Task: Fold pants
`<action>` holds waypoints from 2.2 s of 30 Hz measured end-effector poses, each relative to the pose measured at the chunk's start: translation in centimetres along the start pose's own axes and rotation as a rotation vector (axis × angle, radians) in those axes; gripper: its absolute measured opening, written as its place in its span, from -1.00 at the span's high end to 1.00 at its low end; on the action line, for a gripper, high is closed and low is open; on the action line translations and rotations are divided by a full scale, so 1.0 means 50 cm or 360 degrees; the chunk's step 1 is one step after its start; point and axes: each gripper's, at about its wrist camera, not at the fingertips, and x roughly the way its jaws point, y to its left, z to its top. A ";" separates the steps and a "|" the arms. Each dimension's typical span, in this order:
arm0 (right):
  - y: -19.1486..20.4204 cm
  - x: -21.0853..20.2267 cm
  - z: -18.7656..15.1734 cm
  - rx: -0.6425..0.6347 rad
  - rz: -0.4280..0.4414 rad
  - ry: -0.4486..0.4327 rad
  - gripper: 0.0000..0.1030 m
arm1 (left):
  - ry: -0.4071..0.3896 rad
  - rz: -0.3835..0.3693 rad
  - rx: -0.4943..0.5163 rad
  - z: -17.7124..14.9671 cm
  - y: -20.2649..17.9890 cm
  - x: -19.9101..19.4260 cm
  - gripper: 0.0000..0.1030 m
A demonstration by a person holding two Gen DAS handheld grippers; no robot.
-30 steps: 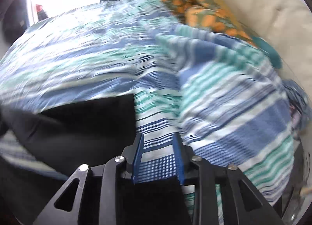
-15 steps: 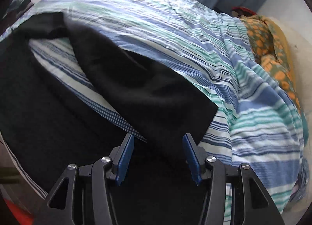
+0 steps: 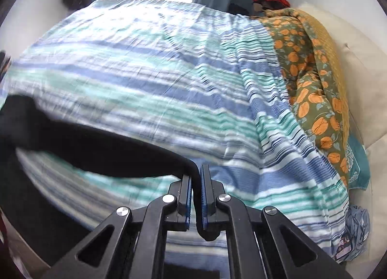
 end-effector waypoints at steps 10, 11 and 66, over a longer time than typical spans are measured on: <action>-0.094 0.105 -0.149 0.0775 0.0260 -0.0079 -0.39 | 0.0009 0.0087 0.0000 0.028 0.029 0.037 -0.98; -0.078 0.107 -0.186 0.0812 0.0373 -0.0094 -0.39 | 0.0002 0.0087 0.0022 0.047 0.035 0.048 -0.98; 0.047 0.410 -0.232 0.1560 0.1147 -0.0199 0.50 | -0.0160 -0.0334 0.0680 0.522 -0.336 0.642 -0.99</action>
